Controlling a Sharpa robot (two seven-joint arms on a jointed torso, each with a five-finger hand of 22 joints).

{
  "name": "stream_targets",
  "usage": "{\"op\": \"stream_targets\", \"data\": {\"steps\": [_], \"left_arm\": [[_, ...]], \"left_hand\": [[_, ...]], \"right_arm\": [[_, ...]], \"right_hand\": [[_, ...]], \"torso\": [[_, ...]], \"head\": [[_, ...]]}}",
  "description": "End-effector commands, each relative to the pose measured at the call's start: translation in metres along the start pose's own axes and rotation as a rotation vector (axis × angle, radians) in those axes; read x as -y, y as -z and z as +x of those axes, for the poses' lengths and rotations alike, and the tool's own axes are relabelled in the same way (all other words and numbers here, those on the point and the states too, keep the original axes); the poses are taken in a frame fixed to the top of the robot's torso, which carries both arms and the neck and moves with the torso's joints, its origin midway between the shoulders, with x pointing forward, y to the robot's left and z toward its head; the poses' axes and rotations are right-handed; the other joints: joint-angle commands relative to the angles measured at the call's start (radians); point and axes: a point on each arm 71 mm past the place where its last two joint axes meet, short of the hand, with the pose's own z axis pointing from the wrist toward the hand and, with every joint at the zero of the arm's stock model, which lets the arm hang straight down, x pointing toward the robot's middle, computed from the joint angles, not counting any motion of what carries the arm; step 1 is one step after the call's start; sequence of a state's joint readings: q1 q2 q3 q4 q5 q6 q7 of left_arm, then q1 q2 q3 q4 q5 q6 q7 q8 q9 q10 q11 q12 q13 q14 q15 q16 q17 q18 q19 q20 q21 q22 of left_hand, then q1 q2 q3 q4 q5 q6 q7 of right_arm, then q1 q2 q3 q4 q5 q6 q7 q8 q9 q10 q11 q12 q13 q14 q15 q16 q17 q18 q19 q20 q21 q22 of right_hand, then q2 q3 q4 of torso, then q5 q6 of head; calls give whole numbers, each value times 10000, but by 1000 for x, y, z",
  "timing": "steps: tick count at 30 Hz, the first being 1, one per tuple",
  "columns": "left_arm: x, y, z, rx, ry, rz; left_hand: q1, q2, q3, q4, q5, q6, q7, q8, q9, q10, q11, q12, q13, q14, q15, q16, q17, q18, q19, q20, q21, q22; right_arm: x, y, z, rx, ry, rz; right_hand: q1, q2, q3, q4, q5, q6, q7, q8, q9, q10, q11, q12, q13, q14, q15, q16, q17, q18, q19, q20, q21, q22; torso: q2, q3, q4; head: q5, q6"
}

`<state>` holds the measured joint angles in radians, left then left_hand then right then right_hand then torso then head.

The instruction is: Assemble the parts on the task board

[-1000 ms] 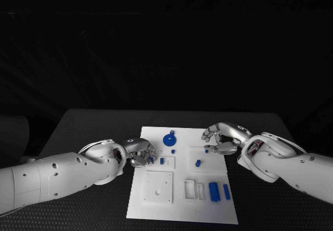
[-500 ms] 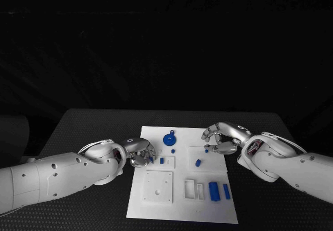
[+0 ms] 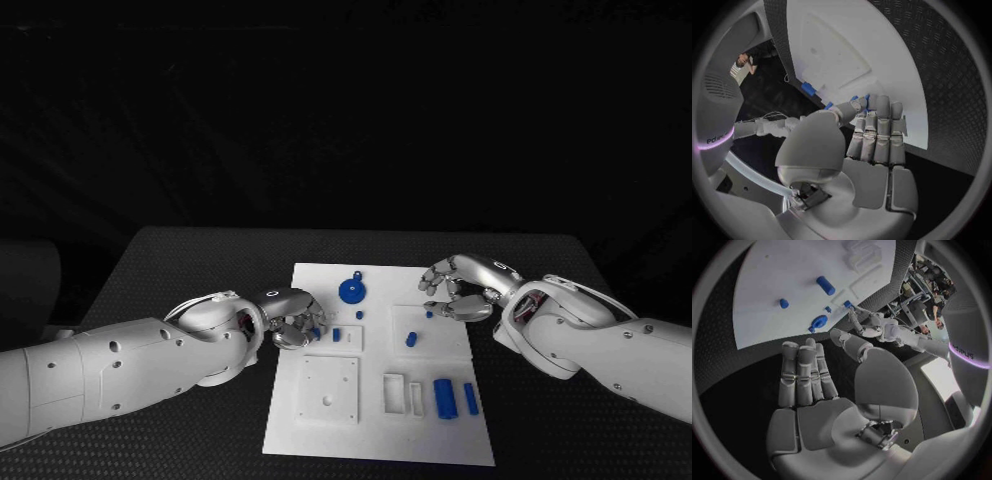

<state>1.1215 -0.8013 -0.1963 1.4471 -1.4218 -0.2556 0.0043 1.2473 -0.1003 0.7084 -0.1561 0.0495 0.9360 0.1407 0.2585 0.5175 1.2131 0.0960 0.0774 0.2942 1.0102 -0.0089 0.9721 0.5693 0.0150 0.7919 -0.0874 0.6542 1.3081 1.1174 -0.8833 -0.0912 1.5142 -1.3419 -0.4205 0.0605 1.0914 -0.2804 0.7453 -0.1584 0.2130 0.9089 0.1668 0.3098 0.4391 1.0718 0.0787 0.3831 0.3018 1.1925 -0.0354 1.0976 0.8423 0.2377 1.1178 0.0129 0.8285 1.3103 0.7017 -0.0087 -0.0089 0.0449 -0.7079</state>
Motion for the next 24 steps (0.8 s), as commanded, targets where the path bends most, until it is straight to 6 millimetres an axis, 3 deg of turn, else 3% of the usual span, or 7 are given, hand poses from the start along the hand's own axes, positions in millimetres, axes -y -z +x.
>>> {"op": "stream_targets", "data": {"steps": [1,24], "left_arm": [[1,-1,0,-31,20,28],[0,0,2,-265,-105,39]], "left_hand": [[34,-83,0,49,-3,30,17,57,14,48,5,-39,3,61,1,17,-2,-4,86,-194,28,199],[137,-54,41,-13,-3,60,1,83,19,82,-6,-41,0,65,-7,4,-10,4,82,-197,22,197]], "right_arm": [[-1,0,1,-119,1,-105],[-1,0,1,-142,2,-115]], "right_hand": [[-57,35,-17,53,64,-46,3,57,-12,60,-18,-68,-13,-77,7,63,-17,241,22,-82,-42,106],[-59,35,-21,52,68,-46,3,59,-14,63,-18,-68,-17,-78,7,67,-21,241,26,-83,-46,107]], "torso": [[3,-4,0],[1,-6,4]], "head": [[-5,-4],[5,-52]]}}
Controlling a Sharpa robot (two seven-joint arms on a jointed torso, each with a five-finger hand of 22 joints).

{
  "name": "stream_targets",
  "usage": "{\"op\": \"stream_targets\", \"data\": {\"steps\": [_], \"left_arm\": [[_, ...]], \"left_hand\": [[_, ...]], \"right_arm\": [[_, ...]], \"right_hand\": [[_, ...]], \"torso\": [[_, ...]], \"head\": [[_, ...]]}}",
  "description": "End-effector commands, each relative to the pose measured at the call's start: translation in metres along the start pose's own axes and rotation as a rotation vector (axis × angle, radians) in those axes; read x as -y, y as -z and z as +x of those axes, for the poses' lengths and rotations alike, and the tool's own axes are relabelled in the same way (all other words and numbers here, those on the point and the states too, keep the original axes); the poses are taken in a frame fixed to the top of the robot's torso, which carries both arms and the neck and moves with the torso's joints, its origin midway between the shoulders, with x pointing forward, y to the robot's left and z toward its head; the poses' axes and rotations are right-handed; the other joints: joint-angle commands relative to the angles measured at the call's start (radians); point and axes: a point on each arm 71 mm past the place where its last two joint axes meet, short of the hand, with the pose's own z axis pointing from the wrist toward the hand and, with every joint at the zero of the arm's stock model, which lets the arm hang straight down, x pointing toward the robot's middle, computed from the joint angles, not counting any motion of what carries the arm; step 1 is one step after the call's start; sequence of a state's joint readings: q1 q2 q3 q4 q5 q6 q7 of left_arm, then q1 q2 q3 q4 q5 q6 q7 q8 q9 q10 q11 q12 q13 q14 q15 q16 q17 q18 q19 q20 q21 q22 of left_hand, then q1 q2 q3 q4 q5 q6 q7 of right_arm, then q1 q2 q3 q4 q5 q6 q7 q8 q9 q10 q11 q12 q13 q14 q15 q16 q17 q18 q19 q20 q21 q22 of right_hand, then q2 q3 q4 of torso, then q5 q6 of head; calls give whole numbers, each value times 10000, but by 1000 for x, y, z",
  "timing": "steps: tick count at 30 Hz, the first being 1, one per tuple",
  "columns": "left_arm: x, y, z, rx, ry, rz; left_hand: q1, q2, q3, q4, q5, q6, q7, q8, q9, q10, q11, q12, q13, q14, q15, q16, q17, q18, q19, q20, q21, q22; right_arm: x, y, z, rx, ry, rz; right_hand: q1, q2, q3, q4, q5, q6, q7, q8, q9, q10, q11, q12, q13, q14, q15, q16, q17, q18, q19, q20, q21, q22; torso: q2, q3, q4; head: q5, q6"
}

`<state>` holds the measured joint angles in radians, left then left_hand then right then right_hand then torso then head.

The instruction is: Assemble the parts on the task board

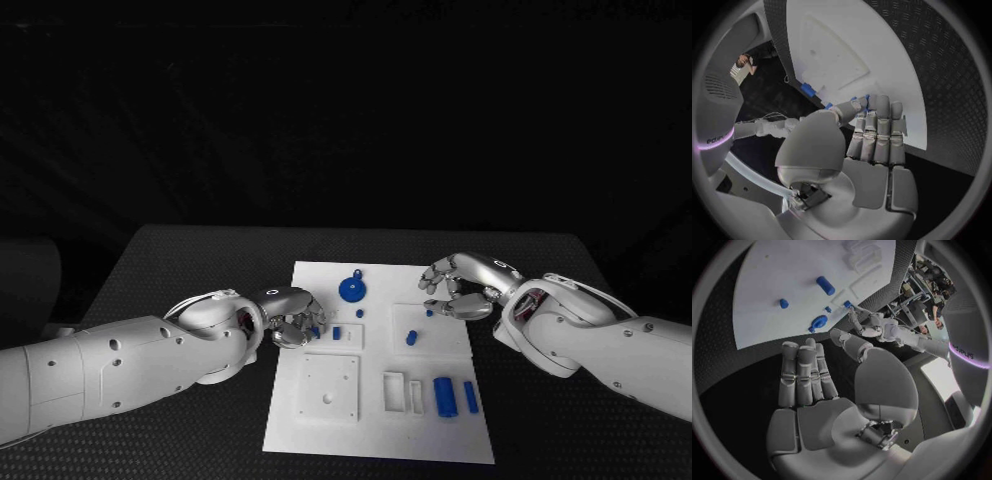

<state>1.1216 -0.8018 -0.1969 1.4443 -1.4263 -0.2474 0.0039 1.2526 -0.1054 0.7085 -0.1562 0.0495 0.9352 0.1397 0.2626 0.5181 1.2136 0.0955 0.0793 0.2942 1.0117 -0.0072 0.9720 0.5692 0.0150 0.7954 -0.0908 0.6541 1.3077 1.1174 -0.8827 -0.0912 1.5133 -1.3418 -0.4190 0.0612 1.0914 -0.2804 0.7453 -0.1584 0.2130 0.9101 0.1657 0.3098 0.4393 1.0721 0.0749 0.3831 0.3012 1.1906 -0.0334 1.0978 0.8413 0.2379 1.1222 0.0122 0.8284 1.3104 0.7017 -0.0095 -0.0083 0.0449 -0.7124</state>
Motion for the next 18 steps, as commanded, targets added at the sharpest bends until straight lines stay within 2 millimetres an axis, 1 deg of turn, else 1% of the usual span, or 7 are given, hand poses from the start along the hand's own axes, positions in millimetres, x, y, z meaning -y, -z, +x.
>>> {"op": "stream_targets", "data": {"steps": [1,14,18], "left_arm": [[1,0,2,-187,-54,64],[0,-2,3,-234,-73,6],[1,-2,3,-280,-73,18]], "left_hand": [[87,-4,40,-16,-3,69,10,42,13,79,-2,-60,0,50,-24,4,-9,4,47,-163,22,201],[83,-22,25,-29,-3,53,17,36,8,68,5,-73,-7,49,-21,-1,-11,-2,44,-157,20,202],[62,-63,0,-34,-4,2,37,11,-6,33,19,-96,-21,43,-10,-7,-13,-8,39,-152,18,203]], "right_arm": [[-1,0,1,-128,3,-109],[-1,0,1,-134,-1,-126],[-1,0,1,-138,-1,-124]], "right_hand": [[-59,36,-20,52,69,-58,15,59,-15,61,20,-68,-11,-58,-13,66,-11,239,-18,-76,-46,107],[-57,36,-22,48,71,-59,14,59,-17,61,20,-70,-15,-59,-13,68,-14,239,-17,-76,-49,108],[-57,37,-22,48,72,-59,15,60,-17,61,20,-70,-15,-60,-13,68,-15,239,-17,-77,-50,108]], "torso": [[1,2,-2],[1,10,-11],[3,6,-11]], "head": [[5,-7],[18,-10],[5,-21]]}}
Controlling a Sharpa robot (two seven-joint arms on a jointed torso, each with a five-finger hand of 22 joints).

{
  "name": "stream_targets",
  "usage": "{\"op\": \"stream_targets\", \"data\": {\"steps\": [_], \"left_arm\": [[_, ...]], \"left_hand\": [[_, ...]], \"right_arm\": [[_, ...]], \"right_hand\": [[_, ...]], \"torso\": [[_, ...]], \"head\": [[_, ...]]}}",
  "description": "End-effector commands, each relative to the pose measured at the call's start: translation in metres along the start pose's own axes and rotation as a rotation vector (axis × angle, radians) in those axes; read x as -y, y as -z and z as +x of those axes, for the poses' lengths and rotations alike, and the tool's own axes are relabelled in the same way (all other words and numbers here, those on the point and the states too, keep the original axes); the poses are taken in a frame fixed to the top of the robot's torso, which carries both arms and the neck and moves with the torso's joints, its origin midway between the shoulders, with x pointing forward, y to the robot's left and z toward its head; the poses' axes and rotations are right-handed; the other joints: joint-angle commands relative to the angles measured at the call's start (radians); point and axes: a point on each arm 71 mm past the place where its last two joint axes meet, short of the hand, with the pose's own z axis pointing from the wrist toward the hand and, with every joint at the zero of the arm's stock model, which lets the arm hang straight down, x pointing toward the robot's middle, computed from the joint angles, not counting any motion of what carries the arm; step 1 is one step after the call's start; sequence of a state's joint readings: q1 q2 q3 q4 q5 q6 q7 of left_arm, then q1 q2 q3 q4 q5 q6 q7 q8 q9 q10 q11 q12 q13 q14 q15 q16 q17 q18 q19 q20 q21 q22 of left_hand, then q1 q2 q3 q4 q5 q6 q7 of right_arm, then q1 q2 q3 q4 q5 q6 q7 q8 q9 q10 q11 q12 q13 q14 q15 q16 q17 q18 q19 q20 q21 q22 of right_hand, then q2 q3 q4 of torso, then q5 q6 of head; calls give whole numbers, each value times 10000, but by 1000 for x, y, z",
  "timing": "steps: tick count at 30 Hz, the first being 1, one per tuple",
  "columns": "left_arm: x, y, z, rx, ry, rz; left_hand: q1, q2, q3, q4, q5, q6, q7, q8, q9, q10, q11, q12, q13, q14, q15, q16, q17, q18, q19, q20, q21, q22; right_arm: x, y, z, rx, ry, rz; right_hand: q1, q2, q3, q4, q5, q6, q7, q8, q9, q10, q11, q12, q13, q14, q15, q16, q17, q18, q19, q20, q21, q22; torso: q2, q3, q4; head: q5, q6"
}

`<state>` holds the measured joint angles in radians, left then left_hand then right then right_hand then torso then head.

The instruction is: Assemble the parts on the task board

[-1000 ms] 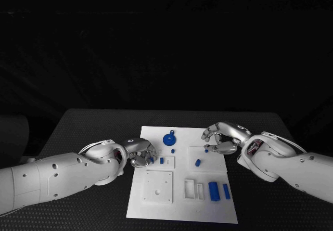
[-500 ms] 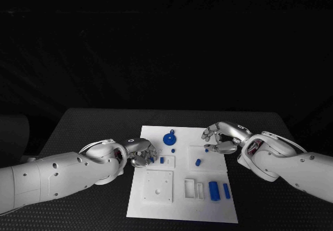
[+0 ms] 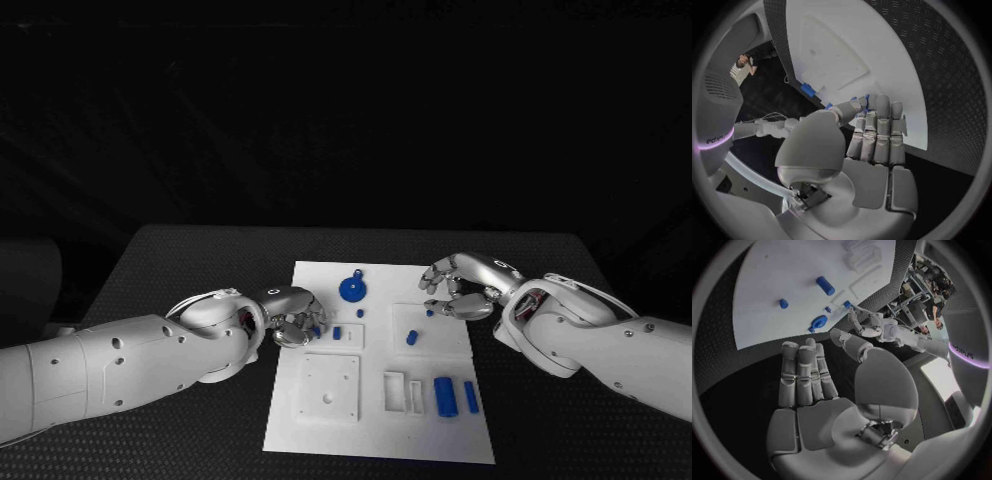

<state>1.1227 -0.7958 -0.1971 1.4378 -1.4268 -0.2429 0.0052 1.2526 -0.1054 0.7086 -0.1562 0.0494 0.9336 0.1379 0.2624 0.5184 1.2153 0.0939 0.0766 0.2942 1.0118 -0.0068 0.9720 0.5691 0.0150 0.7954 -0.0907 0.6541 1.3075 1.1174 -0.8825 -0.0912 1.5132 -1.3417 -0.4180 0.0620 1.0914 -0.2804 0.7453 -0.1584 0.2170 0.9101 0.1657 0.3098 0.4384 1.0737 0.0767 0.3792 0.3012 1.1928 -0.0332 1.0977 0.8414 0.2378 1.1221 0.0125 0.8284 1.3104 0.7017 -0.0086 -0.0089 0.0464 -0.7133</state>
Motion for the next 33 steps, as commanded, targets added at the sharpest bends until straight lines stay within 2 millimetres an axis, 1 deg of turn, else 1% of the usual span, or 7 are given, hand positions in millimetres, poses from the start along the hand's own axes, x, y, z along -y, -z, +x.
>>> {"op": "stream_targets", "data": {"steps": [1,8,14,17,33], "left_arm": [[1,-1,3,-258,-49,1],[1,-1,5,-365,-49,-21],[1,-1,5,-458,-46,-15],[2,-1,6,-469,-49,-3],[1,1,5,-402,-60,-39]], "left_hand": [[55,-86,-9,-36,-3,4,61,7,-13,6,40,-75,-26,37,-9,-10,-14,-9,35,-150,16,205],[12,-250,-71,-47,-4,-44,81,-12,-27,-15,52,-80,-37,39,1,2,-5,-12,25,-141,18,211],[11,-272,-76,-47,-3,-52,83,-16,-29,-15,52,-78,-37,37,1,6,-2,-11,24,-141,20,212],[32,-317,-84,-55,-3,-21,71,6,-24,85,18,-25,-8,48,-22,36,16,-6,29,-149,32,217],[39,-410,-119,-6,-4,-37,75,11,-42,446,-121,143,120,91,-125,141,74,-23,68,-209,74,214]], "right_arm": [[-1,0,1,-129,2,-114],[-1,0,1,-128,2,-113],[-1,0,1,-130,4,-112],[-1,0,1,-130,4,-114],[-1,0,1,-137,1,-120]], "right_hand": [[-57,37,-22,48,32,-59,15,60,-9,46,2,-31,-15,-82,-15,68,-15,240,-15,-80,-50,108],[-57,36,-23,47,33,-59,15,60,-10,46,2,-31,-17,-82,-15,70,-17,239,-14,-80,-52,109],[-56,37,-23,46,33,-59,15,60,-10,47,2,-31,-17,-82,-15,70,-17,239,-14,-80,-52,109],[-57,36,-24,46,34,-60,15,60,-10,47,2,-31,-17,-82,-15,70,-18,240,-13,-80,-53,109],[-56,39,-24,45,36,-59,15,62,-11,48,2,-32,-20,-83,-16,72,-20,240,-11,-81,-56,110]], "torso": [[4,-3,-4],[-2,-4,2],[0,-6,-3],[1,-6,-2],[0,-4,1]], "head": [[-8,-11],[-9,-20],[-7,-28],[-10,-21],[-1,-26]]}}
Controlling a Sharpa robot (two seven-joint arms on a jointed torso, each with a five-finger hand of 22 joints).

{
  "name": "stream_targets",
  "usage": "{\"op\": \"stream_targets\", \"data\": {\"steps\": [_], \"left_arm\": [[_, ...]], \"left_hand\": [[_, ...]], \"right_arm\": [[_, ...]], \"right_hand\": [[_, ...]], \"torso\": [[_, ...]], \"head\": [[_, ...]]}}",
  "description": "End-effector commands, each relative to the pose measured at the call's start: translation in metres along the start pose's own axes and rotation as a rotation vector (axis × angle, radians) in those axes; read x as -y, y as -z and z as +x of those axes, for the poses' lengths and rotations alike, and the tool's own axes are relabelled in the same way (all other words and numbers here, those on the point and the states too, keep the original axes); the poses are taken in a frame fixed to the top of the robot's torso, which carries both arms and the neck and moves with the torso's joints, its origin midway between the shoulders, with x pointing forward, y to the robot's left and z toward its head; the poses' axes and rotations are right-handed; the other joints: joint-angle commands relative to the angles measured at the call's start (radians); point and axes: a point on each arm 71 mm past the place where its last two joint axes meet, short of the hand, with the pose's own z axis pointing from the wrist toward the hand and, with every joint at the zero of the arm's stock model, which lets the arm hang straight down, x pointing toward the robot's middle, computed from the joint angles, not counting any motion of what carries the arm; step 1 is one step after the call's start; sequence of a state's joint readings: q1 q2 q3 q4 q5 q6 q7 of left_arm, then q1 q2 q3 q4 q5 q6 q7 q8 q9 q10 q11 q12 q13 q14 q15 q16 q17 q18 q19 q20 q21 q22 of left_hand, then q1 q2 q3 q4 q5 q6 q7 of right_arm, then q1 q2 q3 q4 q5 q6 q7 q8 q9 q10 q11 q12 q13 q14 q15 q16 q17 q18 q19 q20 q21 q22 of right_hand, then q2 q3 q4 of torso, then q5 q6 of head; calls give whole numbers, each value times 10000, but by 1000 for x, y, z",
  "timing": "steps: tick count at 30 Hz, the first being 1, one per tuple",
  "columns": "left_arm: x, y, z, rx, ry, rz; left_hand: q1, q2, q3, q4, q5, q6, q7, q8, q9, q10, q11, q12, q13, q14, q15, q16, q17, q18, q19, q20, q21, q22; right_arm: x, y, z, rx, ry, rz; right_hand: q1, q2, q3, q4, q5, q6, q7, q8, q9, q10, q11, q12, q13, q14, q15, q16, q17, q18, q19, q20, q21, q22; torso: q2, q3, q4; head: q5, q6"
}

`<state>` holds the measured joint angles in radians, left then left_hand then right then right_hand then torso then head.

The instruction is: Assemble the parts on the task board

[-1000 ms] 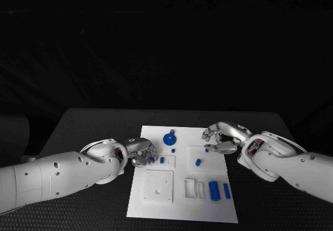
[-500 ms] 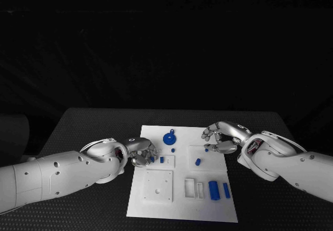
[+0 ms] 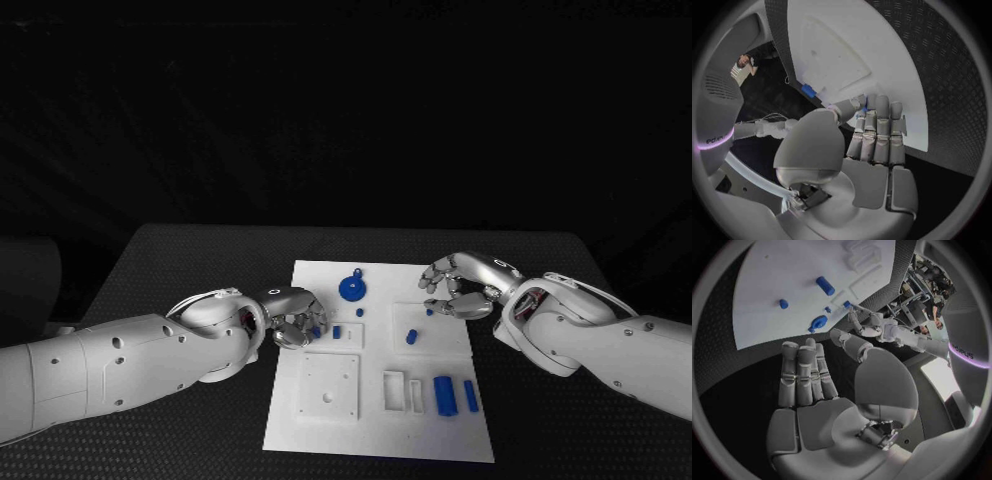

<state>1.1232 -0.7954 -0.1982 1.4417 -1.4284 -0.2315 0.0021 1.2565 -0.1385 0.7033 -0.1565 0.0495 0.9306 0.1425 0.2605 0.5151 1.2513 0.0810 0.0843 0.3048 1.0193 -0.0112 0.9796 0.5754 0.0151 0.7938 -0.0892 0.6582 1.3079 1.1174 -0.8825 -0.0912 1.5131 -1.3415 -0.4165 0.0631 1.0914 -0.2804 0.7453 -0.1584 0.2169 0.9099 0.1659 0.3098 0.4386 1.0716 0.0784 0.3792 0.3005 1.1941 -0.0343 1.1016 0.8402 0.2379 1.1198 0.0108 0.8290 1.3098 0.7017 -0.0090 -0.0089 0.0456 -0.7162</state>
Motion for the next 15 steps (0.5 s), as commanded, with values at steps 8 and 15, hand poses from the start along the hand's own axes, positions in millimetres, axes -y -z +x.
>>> {"op": "stream_targets", "data": {"steps": [8,15], "left_arm": [[-1,1,4,-241,-92,-84],[-1,2,4,-236,-92,-95]], "left_hand": [[9,-173,-94,7,-5,-85,57,-5,-34,201,-52,148,86,59,-135,127,41,-37,131,-272,64,209],[19,-228,-99,39,-5,-173,94,-43,-57,290,-98,213,146,101,-173,174,62,-49,170,-310,82,205]], "right_arm": [[-1,0,1,-123,2,-115],[-1,0,1,-122,3,-108]], "right_hand": [[-55,41,-24,44,37,-57,12,62,-13,70,-15,-32,-15,-95,-5,35,-10,239,12,-64,-62,116],[-52,44,-23,42,39,-56,12,63,-14,70,-16,-32,-16,-96,-5,35,-11,239,13,-65,-63,116]], "torso": [[1,0,0],[-3,0,3]], "head": [[7,11],[19,5]]}}
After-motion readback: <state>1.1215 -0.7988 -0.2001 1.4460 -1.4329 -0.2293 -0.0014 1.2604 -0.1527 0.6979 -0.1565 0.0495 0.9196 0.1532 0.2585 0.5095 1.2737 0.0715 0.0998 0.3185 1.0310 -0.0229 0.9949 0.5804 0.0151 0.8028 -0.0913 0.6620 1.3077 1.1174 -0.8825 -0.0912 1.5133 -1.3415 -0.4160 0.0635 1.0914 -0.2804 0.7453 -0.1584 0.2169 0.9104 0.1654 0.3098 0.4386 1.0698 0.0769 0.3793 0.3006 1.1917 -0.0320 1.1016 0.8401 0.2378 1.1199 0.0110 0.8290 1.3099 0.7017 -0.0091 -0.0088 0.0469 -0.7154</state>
